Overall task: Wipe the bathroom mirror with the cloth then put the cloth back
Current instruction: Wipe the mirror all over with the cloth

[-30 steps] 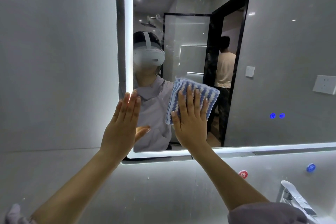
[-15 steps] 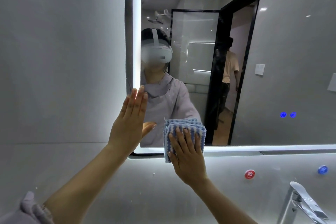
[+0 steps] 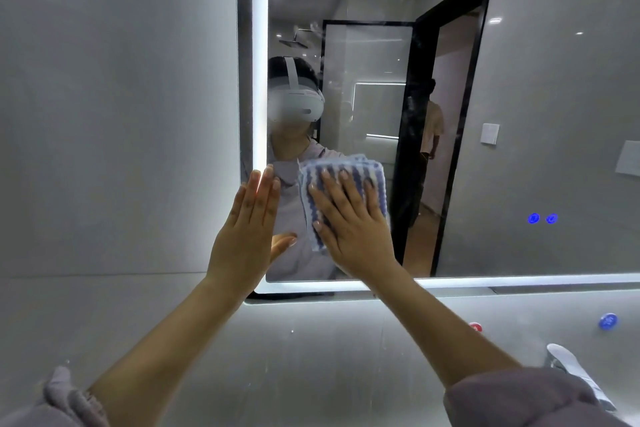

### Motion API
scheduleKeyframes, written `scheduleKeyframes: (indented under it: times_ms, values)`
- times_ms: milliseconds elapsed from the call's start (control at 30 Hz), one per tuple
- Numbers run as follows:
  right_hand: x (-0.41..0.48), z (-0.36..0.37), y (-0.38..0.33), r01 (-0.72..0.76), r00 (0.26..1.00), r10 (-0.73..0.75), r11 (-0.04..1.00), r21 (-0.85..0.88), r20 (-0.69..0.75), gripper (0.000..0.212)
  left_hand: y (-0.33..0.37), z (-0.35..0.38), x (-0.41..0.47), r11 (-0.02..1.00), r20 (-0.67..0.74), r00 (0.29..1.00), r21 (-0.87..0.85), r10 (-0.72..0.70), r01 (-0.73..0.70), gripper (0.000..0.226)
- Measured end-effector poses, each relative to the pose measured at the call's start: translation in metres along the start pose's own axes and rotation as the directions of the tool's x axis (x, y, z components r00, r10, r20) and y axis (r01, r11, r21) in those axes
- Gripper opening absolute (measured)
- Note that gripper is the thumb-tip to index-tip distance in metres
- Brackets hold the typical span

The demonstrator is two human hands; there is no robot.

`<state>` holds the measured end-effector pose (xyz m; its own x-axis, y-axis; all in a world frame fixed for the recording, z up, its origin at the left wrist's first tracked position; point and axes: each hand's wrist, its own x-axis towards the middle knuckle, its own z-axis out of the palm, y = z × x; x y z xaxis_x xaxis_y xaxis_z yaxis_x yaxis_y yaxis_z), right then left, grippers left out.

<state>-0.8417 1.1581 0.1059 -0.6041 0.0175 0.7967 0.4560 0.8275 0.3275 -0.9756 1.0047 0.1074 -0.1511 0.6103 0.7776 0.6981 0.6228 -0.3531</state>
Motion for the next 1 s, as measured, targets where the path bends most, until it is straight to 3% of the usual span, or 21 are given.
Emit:
scheduleKeyframes:
  times_ms: [333,1000]
  values:
    - [0.067,-0.035,0.013,-0.058,0.993,0.053,0.997,-0.046,-0.102,0.058,0.000,0.000,0.000,1.000,0.022,1.000,0.017,-0.003,0.003,0.092]
    - [-0.097,0.058,-0.012,-0.014,1.000,0.014,1.000,-0.013,-0.008,0.058,0.002,-0.004,0.001,1.000,0.036,0.999,0.016,-0.009,0.008,0.091]
